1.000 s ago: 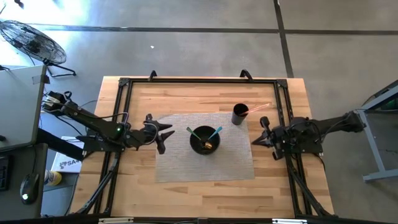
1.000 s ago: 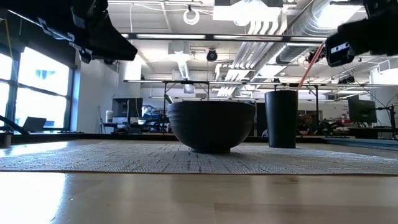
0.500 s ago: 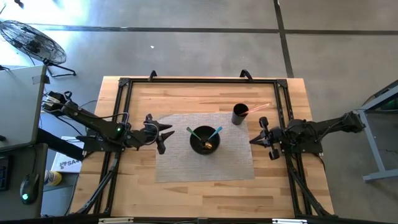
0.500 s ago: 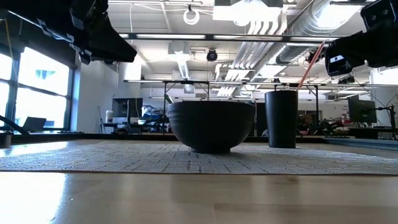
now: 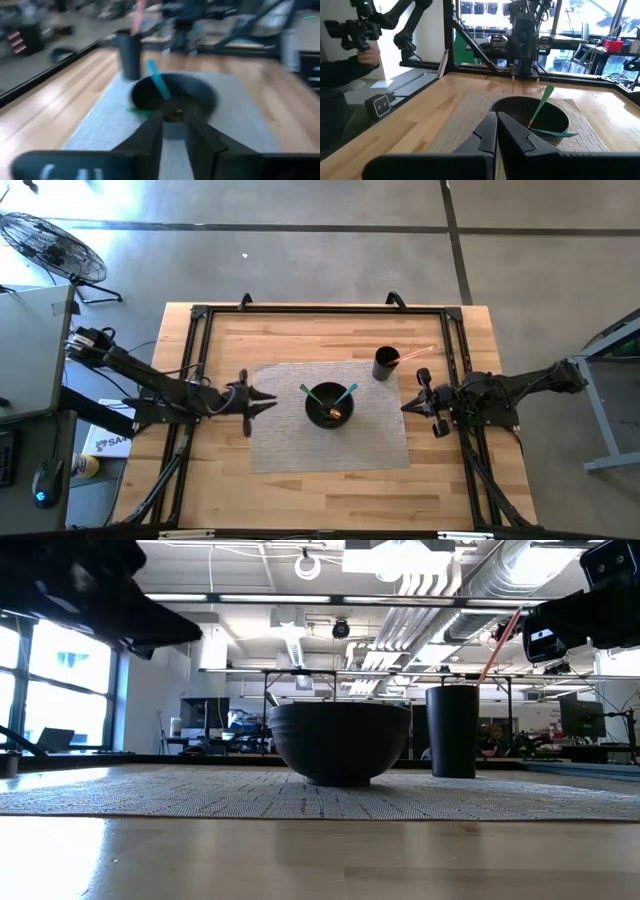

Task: Pick & Place Utensil
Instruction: Return to Home Position

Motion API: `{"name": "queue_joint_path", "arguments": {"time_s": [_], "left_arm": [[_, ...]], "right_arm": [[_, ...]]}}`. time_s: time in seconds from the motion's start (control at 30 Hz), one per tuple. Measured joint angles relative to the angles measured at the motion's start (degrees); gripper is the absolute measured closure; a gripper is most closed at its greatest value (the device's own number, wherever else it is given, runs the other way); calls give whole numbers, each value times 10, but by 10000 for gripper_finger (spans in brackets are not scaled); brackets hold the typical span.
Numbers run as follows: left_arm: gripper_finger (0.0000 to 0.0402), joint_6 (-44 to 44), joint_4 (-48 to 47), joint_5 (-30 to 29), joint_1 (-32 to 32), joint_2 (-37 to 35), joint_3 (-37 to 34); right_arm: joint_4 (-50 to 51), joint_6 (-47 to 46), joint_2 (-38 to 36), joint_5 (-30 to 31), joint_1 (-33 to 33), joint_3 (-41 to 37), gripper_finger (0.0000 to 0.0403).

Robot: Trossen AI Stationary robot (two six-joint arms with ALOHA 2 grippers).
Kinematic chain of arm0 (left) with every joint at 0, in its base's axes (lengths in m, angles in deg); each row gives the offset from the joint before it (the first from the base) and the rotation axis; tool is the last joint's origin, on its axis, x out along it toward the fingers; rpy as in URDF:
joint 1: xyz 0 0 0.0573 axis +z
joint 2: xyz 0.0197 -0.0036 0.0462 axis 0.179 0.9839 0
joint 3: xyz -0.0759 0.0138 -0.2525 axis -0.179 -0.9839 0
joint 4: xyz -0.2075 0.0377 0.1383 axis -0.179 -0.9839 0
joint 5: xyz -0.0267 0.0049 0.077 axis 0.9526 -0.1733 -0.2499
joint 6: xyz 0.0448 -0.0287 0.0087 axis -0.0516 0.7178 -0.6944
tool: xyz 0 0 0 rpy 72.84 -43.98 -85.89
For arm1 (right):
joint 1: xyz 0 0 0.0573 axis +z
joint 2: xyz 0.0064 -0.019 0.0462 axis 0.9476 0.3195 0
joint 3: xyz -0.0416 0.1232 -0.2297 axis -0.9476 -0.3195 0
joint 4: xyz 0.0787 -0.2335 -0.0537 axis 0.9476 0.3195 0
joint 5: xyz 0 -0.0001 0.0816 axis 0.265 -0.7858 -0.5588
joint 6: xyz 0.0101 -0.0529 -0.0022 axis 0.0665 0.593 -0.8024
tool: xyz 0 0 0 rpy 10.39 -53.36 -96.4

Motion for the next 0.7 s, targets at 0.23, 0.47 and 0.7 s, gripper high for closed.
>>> {"name": "queue_joint_path", "arguments": {"time_s": [0.23, 0.47, 0.7], "left_arm": [[396, -69, -4, 37, 0, -164, -68], [397, -80, -95, 173, 19, -339, -107], [400, -105, -172, 299, 129, -429, -108]], "right_arm": [[0, 0, 0, 0, 0, 0, 398], [0, 0, 0, 0, 0, 0, 394], [5, 0, 0, 0, 0, 0, 399]]}}
